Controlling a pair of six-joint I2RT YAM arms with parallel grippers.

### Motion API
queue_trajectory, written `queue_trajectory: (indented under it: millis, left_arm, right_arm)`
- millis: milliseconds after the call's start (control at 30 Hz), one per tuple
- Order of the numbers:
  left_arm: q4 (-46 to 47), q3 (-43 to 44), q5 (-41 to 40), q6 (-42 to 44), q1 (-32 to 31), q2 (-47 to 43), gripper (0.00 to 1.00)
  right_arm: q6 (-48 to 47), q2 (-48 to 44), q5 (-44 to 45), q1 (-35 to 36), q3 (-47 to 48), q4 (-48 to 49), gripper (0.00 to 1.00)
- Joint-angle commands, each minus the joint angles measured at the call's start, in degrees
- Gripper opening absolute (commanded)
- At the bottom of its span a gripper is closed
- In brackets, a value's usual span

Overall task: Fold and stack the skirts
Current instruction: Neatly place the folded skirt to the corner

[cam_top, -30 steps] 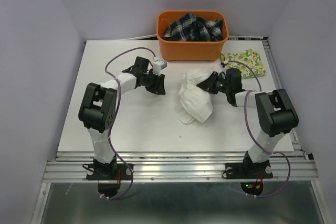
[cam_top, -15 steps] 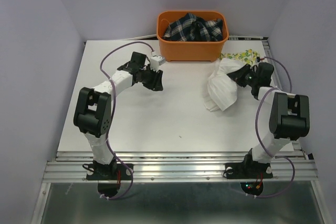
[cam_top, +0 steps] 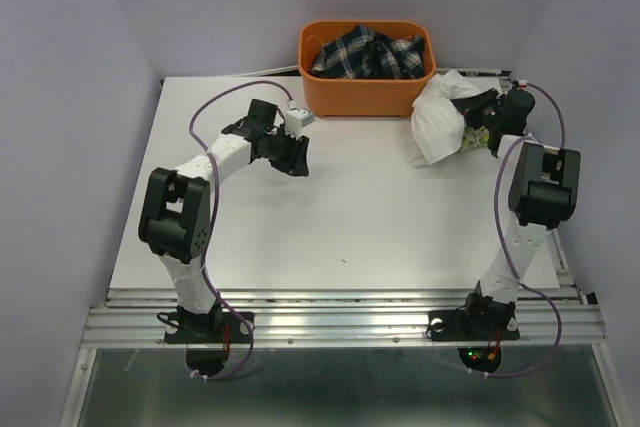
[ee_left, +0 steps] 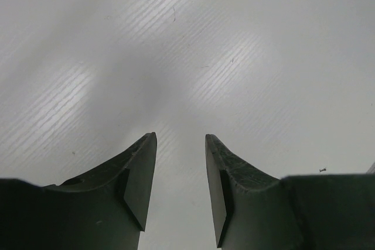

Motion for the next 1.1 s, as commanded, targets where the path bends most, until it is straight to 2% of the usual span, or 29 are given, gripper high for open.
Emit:
queue_trajectory:
  millis: [0,200,400,500,633,700,767,800,867,933,1000,1067]
  left_arm:
    - [-1.66,1.96,0.45,1.63,0.9,-4.08,0.5]
    - [-1.75,1.96,0.71,1.28,1.69,-4.17,0.5]
    - [-2.19,2.14,0.45,1.46,1.69,-3.73,0.5]
    - [-2.02,2.23,0.27,1.11,1.78,-3.55,0.5]
    - [-2.28,3.02,0.19,0.14,1.78,-2.85,0.5]
    - [-2.63,3.63,0.18,0.05,1.78,-2.68,0.5]
    - [-2.89,3.89,-0.08,-0.04,1.78,-2.67,0.5]
    - [-2.89,3.9,-0.17,-0.04,1.78,-2.85,0.5]
    - [-2.63,3.72,-0.17,-0.3,1.78,-3.2,0.5]
    - [-2.19,3.37,-0.17,-0.56,1.78,-3.38,0.5]
    - [-1.75,3.11,0.01,-1.0,1.69,-3.38,0.5]
    - [-1.4,3.11,0.18,-1.35,1.78,-3.46,0.5]
  right_arm:
    - [6.45,2.13,2.21,-1.69,4.6,8.11,0.01]
    - [13.57,4.34,7.66,-5.11,-1.0,14.42,0.01]
    - [18.67,5.75,9.16,-5.64,-5.31,22.33,0.01]
    - [19.64,6.27,10.83,-5.64,-6.02,21.73,0.01]
    - [16.04,8.56,14.34,-5.64,-5.33,16.57,0.01]
    - [16.04,9.62,15.4,-5.64,-4.36,14.71,0.13]
    - [15.86,9.53,16.46,-5.64,-3.74,10.59,0.31]
    - [15.69,8.83,16.55,-5.64,-3.31,9.44,0.34]
    - [14.99,6.99,18.73,-5.64,-3.21,6.28,0.46]
    - [14.55,5.76,19.44,-5.64,-2.69,3.29,0.48]
    - [13.84,4.79,20.06,-5.64,-1.9,1.17,0.59]
    - [13.06,3.91,20.24,-5.64,0.12,-3.04,0.74]
